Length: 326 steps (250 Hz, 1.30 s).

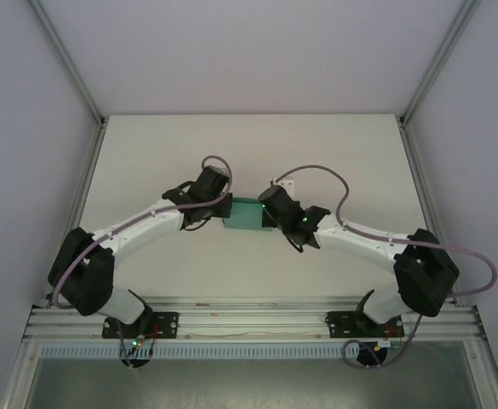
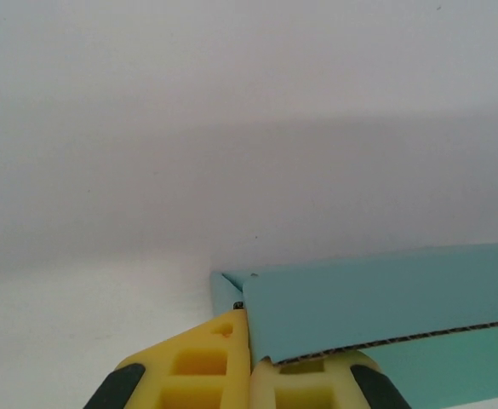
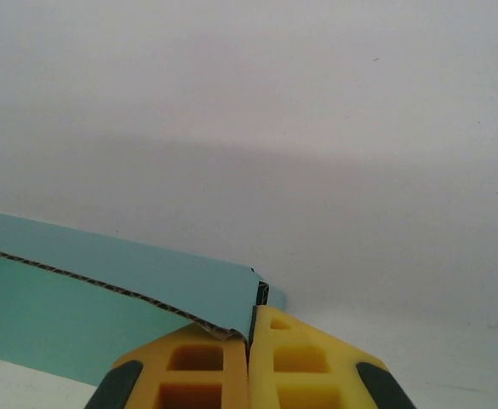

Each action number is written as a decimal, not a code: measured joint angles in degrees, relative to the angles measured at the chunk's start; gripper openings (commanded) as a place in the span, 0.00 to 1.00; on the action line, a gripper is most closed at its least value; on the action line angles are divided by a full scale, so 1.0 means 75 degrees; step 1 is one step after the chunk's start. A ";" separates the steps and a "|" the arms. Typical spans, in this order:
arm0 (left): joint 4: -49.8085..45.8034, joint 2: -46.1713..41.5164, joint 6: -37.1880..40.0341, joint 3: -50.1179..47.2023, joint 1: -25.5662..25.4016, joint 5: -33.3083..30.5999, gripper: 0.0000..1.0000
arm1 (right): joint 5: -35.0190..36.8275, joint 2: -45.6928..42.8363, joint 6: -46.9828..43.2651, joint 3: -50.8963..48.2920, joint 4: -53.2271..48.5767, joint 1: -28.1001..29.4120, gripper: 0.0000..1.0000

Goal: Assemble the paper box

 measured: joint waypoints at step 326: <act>0.3625 -0.1122 0.0321 -0.2600 -0.0650 -0.0848 0.00 | -0.1320 -0.0950 0.0455 -0.0233 0.0714 -0.0752 0.45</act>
